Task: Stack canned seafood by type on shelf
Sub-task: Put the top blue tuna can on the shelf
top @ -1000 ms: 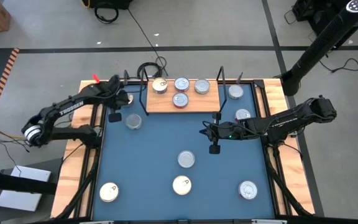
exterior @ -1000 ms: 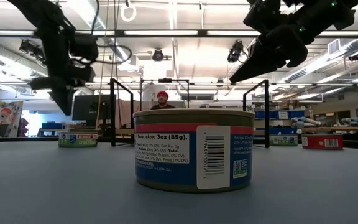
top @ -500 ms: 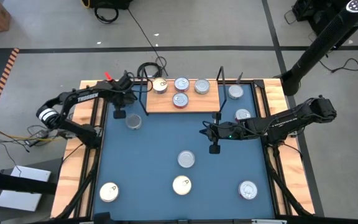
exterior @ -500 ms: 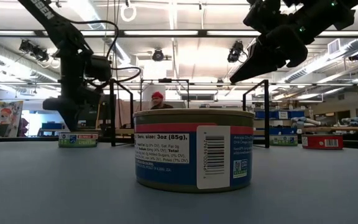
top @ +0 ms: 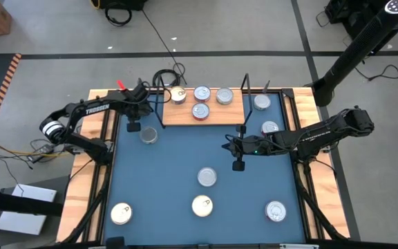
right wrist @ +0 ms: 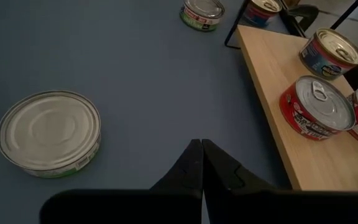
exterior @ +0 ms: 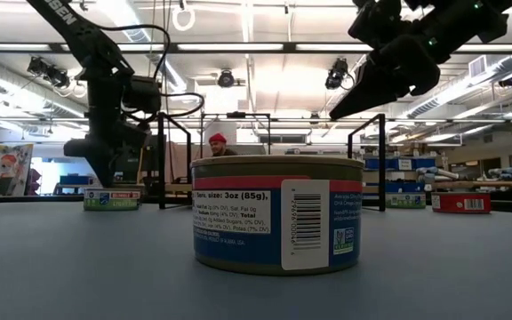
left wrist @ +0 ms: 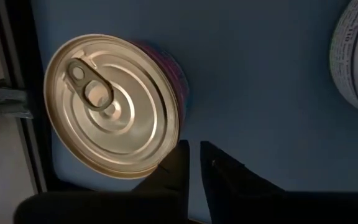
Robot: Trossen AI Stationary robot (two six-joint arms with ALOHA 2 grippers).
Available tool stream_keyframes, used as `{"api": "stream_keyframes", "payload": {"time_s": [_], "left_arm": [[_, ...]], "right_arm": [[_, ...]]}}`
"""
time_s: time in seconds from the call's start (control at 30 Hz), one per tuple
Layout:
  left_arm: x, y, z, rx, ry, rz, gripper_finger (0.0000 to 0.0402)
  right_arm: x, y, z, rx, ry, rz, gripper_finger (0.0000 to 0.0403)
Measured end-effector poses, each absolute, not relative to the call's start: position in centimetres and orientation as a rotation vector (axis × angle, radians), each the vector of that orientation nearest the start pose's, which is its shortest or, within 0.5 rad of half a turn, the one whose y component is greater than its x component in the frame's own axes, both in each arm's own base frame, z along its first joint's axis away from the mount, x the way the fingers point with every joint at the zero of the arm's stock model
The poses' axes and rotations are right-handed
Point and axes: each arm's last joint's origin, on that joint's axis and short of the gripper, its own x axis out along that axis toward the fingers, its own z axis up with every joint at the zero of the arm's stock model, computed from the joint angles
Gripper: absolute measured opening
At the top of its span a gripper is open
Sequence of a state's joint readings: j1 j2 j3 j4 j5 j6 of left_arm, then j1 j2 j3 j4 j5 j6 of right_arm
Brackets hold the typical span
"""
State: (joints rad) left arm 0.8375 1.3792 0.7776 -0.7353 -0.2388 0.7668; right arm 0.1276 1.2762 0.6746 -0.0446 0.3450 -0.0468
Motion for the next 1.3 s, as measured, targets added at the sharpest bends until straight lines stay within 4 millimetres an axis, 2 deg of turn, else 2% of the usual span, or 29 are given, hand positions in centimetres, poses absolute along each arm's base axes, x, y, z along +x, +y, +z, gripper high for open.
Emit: {"api": "stream_keyframes", "payload": {"time_s": [0.47,0.67,1.03,1.17,1.3], "left_arm": [[15.4,18.1,18.4,0.248,1.479,0.404,0.0066],[14.9,18.2,17.9,0.275,1.506,0.367,0.0066],[15.0,19.2,16.8,0.284,1.49,0.421,0.0066],[15.1,19.4,16.6,0.289,1.483,0.429,0.0061],[15.2,19.5,16.6,0.296,1.47,0.439,0.0038]], "right_arm": [[25.4,2.3,20.9,-0.194,0.643,-0.196,0.0009],[25.4,2.3,20.9,-0.197,0.643,-0.195,0.0009],[25.4,2.3,20.9,-0.197,0.643,-0.195,0.0009],[25.4,2.3,20.9,-0.197,0.643,-0.195,0.0009],[25.4,2.3,20.9,-0.197,0.643,-0.194,0.0009]]}}
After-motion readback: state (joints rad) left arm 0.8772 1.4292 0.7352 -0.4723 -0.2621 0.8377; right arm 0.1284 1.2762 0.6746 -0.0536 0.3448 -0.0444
